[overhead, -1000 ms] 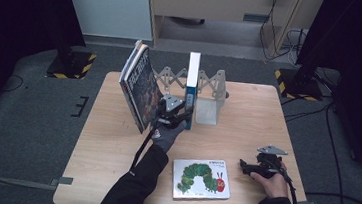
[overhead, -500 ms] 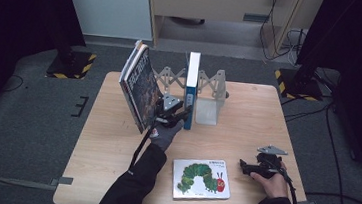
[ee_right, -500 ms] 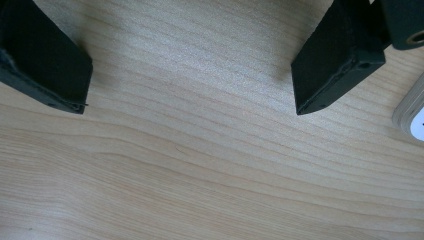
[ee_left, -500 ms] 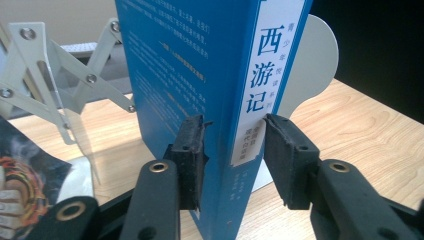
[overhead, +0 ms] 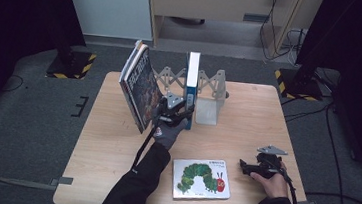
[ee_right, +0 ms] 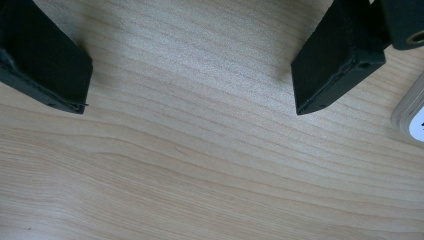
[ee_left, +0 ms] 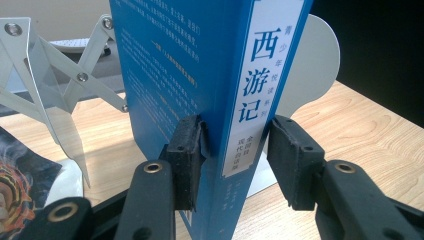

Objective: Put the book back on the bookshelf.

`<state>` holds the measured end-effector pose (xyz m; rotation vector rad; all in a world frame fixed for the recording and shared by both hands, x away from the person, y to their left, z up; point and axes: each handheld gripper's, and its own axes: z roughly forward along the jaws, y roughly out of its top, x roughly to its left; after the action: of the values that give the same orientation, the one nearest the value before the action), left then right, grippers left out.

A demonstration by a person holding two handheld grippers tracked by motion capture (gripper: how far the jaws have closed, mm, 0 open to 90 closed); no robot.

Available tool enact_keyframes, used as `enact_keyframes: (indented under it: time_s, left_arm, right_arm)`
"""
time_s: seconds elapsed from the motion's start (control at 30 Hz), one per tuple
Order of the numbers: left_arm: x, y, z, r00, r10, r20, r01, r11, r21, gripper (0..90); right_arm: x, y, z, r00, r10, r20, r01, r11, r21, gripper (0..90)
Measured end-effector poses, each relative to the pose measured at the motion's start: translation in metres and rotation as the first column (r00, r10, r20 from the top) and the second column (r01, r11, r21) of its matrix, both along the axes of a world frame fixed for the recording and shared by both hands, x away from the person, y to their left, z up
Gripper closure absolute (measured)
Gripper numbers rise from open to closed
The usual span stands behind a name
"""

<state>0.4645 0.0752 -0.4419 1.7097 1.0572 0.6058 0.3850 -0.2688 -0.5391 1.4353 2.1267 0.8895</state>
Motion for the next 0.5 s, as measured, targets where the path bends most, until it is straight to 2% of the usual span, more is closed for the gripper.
enact_keyframes:
  time_s: [0.17,0.3,0.37,0.5]
  left_arm:
    - [-0.004,0.002,0.002,0.9998,-0.010,0.014,0.010,0.9999,0.004,57.4]
    - [-0.012,0.005,0.010,0.9980,-0.051,0.037,0.051,0.9987,0.000,54.4]
    - [-0.018,0.007,0.016,0.9963,-0.069,0.050,0.069,0.9975,0.014,52.3]
    - [-0.025,0.012,0.024,0.9943,-0.098,0.042,0.097,0.9951,0.018,49.3]
  right_arm:
    - [0.000,0.000,0.000,1.0000,0.003,0.003,-0.003,1.0000,-0.003,3.2]
    - [0.000,0.000,0.000,1.0000,0.003,0.003,-0.003,1.0000,-0.003,3.3]
    - [0.000,0.000,0.000,1.0000,0.003,0.003,-0.003,1.0000,-0.002,3.2]
    - [0.000,0.000,0.000,1.0000,-0.001,0.000,0.001,1.0000,-0.002,2.5]
